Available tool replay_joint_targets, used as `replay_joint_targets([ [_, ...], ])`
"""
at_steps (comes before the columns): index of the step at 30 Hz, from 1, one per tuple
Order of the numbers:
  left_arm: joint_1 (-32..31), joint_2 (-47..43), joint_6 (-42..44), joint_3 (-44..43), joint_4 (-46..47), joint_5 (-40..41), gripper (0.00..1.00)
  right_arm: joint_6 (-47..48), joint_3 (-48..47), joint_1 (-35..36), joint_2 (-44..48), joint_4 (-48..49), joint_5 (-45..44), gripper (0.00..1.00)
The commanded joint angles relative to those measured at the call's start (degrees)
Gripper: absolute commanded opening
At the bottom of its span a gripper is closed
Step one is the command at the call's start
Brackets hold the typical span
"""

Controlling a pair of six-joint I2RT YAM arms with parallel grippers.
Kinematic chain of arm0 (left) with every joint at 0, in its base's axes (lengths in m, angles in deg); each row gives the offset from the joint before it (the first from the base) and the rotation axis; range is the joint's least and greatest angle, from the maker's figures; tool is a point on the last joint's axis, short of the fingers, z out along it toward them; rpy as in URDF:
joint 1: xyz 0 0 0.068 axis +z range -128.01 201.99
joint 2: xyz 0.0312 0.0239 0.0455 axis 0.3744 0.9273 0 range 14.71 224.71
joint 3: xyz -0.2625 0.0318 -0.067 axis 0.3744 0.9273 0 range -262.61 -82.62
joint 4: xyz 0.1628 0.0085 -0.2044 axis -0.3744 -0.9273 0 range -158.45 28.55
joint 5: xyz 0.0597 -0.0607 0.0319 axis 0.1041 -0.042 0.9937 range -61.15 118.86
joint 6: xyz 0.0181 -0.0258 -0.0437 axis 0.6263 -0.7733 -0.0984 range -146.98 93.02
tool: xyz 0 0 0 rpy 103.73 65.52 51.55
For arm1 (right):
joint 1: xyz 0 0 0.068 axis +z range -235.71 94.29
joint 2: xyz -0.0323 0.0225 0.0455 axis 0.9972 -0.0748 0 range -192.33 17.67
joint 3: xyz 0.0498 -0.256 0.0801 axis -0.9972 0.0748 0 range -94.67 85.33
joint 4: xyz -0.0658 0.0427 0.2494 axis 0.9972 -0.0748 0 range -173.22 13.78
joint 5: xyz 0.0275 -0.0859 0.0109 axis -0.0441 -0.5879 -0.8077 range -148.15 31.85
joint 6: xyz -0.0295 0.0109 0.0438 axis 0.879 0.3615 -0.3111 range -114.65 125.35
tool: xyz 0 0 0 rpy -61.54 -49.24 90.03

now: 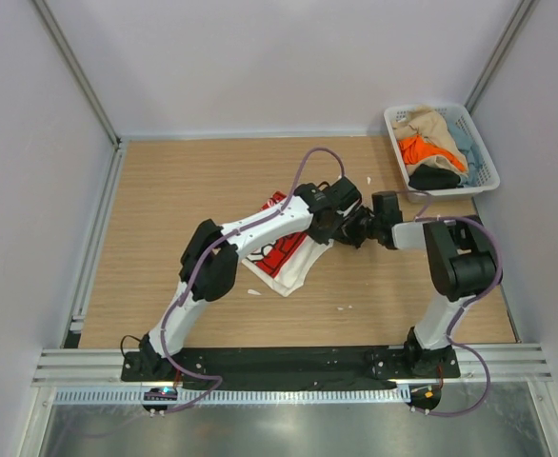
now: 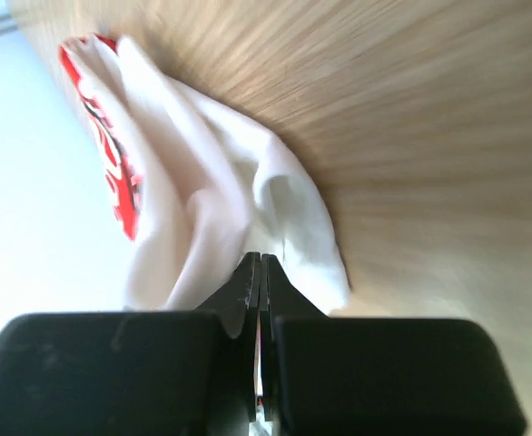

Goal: Fold and stack the t-shirts
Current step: Fold the tshirt

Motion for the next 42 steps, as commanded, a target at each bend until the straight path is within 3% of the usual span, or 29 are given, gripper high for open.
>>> replay_joint_targets([
  [1,-0.01,-0.69,0.09,-0.96,-0.91,-3.87,0.21,6.15,-1.67,-3.81,7.25,-10.67,-1.12,0.02],
  [4,-0.01,-3.05,0.27,-0.09,0.13,-9.31,0.33,13.0,-4.21,-7.15,9.99,-18.3,-1.39,0.03],
  [8,0.51,-8.94,-1.05,2.64,0.67,-15.03,0.44,18.63,-6.42,-8.57,10.87,-21.93,1.33,0.3],
  [11,1.04,-13.68,-2.27,8.25,1.37,-17.84,0.47,19.26,-5.63,-8.66,10.26,-19.31,4.49,0.43],
  [18,-0.01,-21.69,-4.74,28.45,7.78,-14.53,0.48,14.6,-5.36,-8.66,8.94,-12.0,8.11,0.53],
  [26,-4.93,-21.26,-5.88,32.17,9.19,-6.27,0.47,15.56,-7.12,-8.57,7.18,-14.29,9.6,0.62],
  [30,-6.17,-19.07,-5.97,30.51,7.44,-1.86,0.46,15.3,-6.16,-8.57,7.97,-14.99,9.17,0.58],
  [38,-6.34,-16.69,-7.38,30.24,5.94,2.45,0.45,13.2,3.05,-8.66,14.72,-16.93,5.82,0.23],
  [42,-6.61,-16.16,-7.38,30.33,5.68,3.77,0.47,9.95,8.78,-8.31,16.84,-11.15,7.75,0.14],
])
